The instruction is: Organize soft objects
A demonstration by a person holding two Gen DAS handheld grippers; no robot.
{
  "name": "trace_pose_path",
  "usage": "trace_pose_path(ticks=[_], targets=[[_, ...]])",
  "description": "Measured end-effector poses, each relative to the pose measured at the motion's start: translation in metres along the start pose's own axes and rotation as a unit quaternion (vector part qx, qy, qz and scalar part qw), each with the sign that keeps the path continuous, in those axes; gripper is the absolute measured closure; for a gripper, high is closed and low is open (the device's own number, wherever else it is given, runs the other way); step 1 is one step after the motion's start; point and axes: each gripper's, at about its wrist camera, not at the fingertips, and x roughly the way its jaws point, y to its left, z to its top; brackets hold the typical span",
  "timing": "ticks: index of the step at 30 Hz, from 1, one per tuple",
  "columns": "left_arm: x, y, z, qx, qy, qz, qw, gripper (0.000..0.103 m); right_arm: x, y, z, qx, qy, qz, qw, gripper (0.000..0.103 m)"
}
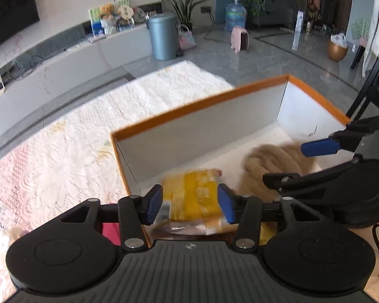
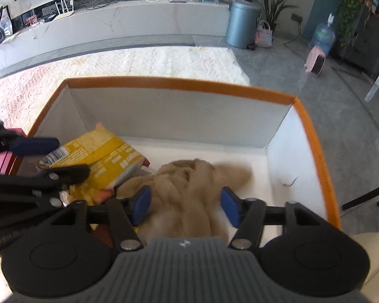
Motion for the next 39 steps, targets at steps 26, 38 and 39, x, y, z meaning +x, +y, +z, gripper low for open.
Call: trace_pose_path(ticks=[26, 38, 39], targets=[[-0.179, 0.052, -0.118, -0.109, -0.15, 0.054, 0.9812, 0.038, -0.161, 0.096, -0.083, 0.018, -0.18, 0.06, 0.982, 0.027], [-0.194, 0.121, -0.217, -0.229, -0.097, 0.12, 0.9611, 0.039, -0.153, 0.191, -0.124, -0.004, -0.171, 0.133, 0.976, 0.027], [-0.193, 0.125, -0.222, -0.237, -0.098, 0.115, 0.9596, 0.039, -0.15, 0.198, -0.128, -0.012, -0.168, 0.131, 0.977, 0.027]])
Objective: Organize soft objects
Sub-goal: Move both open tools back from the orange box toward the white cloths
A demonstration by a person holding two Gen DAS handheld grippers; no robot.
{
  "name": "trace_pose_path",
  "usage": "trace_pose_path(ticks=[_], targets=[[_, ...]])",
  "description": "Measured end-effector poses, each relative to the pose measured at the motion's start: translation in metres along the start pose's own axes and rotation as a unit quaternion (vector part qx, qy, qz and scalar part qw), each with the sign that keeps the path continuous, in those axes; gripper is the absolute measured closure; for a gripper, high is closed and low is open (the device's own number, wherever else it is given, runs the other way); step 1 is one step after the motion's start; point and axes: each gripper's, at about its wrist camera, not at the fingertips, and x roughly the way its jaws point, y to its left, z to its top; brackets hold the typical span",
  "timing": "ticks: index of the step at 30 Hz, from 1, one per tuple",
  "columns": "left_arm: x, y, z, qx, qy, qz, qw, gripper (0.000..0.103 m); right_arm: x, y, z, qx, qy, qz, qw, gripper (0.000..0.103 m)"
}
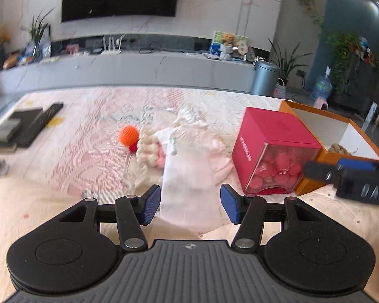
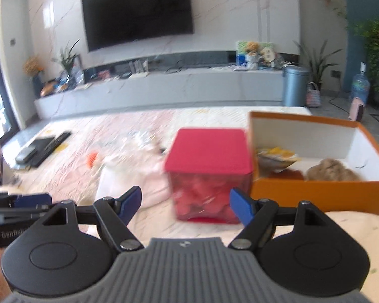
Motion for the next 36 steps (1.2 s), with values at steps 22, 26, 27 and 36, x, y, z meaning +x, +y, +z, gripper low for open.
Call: trace_pose_path(ticks=[22, 26, 27, 36], targets=[[0.014, 0.039, -0.003, -0.053, 0.007, -0.014, 0.9985, 0.041, 0.064, 0.038, -0.012, -0.054, 0.055, 0.013, 0.997, 0.034], [0.026, 0.041, 0.008, -0.037, 0.024, -0.013, 0.999, 0.041, 0.079, 0.045, -0.007, -0.073, 0.062, 0.014, 0.995, 0.055], [0.029, 0.042, 0.011, -0.031, 0.029, -0.016, 0.999, 0.041, 0.083, 0.046, -0.007, -0.072, 0.066, 0.018, 0.995, 0.056], [0.057, 0.05, 0.012, -0.043, 0.069, -0.019, 0.9965, 0.039, 0.112, 0.046, -0.005, -0.076, 0.096, 0.025, 0.992, 0.077]])
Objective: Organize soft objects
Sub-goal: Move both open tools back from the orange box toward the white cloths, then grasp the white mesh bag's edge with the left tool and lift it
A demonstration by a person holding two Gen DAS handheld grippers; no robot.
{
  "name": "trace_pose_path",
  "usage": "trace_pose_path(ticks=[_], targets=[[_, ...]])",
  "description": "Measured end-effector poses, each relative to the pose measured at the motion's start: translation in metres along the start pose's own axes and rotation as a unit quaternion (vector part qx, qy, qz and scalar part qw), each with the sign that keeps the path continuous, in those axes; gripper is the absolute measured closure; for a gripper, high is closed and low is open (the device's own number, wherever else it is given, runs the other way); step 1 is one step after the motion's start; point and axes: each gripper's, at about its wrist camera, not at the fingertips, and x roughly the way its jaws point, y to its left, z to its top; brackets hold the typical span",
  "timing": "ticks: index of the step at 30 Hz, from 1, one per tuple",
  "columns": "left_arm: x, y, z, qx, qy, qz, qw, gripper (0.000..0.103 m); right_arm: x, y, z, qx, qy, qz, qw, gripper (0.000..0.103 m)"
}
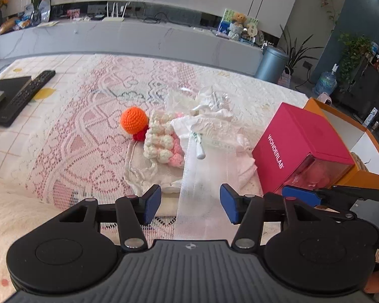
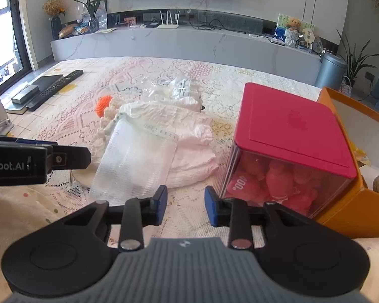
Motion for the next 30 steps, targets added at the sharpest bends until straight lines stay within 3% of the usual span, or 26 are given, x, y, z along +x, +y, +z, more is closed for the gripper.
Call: trace_pose_path(ticks=[13, 17, 20, 22, 24, 27, 30], targets=[[0.031, -0.009, 0.004, -0.007, 0.031, -0.004, 0.9995, 0.035, 0.017, -0.017, -0.005, 0.033, 0.023, 0.017, 0.999, 0.082], [0.053, -0.007, 0.008, -0.023, 0.061, 0.022, 0.9976, 0.033, 0.021, -0.019, -0.006, 0.038, 0.028, 0.023, 0.999, 0.081], [0.064, -0.008, 0.008, -0.028, 0.084, 0.01, 0.996, 0.035, 0.022, -0.019, -0.006, 0.037, 0.029, 0.027, 0.998, 0.081], [0.066, -0.012, 0.007, -0.014, 0.089, 0.011, 0.9959, 0.047, 0.022, -0.019, -0.007, 0.037, 0.03, 0.029, 0.998, 0.081], [0.067, -0.015, 0.005, -0.005, 0.093, 0.011, 0.9956, 0.081, 0.023, -0.019, -0.007, 0.036, 0.031, 0.03, 0.998, 0.081], [0.063, -0.019, 0.003, 0.006, 0.086, 0.007, 0.9963, 0.096, 0.022, -0.018, -0.008, 0.034, 0.032, 0.033, 0.998, 0.081], [0.052, -0.021, 0.002, 0.008, 0.066, 0.005, 0.9978, 0.102, 0.021, -0.017, -0.008, 0.03, 0.029, 0.034, 0.999, 0.081]])
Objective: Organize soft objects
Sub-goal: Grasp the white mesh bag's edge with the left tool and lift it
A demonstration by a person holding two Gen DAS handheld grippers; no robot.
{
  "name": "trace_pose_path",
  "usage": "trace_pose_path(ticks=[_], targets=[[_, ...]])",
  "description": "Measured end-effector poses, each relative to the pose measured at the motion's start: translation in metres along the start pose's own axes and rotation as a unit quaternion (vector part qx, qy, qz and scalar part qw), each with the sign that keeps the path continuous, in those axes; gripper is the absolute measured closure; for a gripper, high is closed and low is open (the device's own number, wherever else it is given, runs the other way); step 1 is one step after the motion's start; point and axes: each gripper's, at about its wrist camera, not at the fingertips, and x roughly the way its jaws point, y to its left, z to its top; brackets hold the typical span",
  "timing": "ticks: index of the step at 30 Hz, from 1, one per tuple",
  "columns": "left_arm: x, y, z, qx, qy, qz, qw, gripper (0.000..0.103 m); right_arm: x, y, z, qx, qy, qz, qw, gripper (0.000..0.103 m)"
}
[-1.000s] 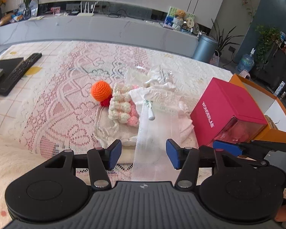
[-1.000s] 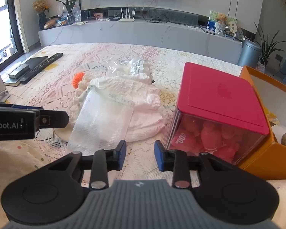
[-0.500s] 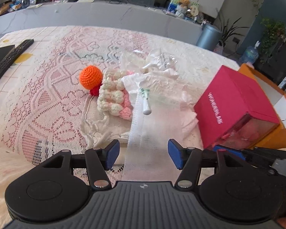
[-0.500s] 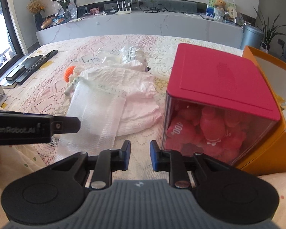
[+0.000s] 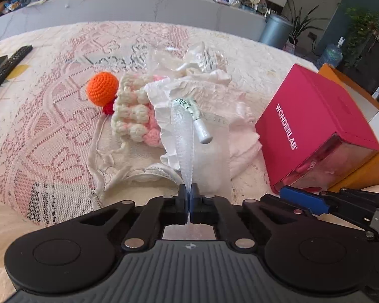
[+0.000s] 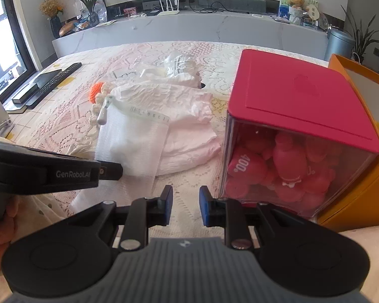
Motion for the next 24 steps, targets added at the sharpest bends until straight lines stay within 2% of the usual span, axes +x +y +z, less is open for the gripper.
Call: trace_pose_path(ticks=[6, 10, 14, 17, 19, 22, 24], targets=[[-0.036, 0.008, -0.004, -0.025, -0.047, 0.003, 0.9986, 0.102, -0.011, 0.009, 0.002, -0.012, -0.015, 0.005, 1.0, 0.08], [-0.057, 0.021, 0.003, -0.036, -0.069, 0.031, 0.9965, 0.102, -0.018, 0.024, 0.006, -0.033, -0.026, 0.015, 0.999, 0.076], [-0.062, 0.04, 0.011, -0.051, -0.076, 0.067, 0.9935, 0.102, -0.021, 0.04, 0.016, -0.051, -0.041, 0.021, 0.998, 0.062], [-0.059, 0.052, 0.013, -0.073, -0.078, 0.07, 0.9918, 0.102, -0.017, 0.051, 0.027, -0.061, -0.05, 0.022, 0.997, 0.053], [-0.056, 0.054, 0.011, -0.077, -0.085, 0.081, 0.9901, 0.102, -0.012, 0.057, 0.035, -0.072, -0.055, 0.016, 0.996, 0.053], [-0.048, 0.059, 0.012, -0.085, -0.078, 0.081, 0.99, 0.102, -0.003, 0.064, 0.045, -0.08, -0.057, 0.015, 0.995, 0.038], [-0.046, 0.06, 0.012, -0.089, -0.076, 0.08, 0.9899, 0.102, 0.004, 0.068, 0.049, -0.088, -0.058, 0.011, 0.994, 0.037]])
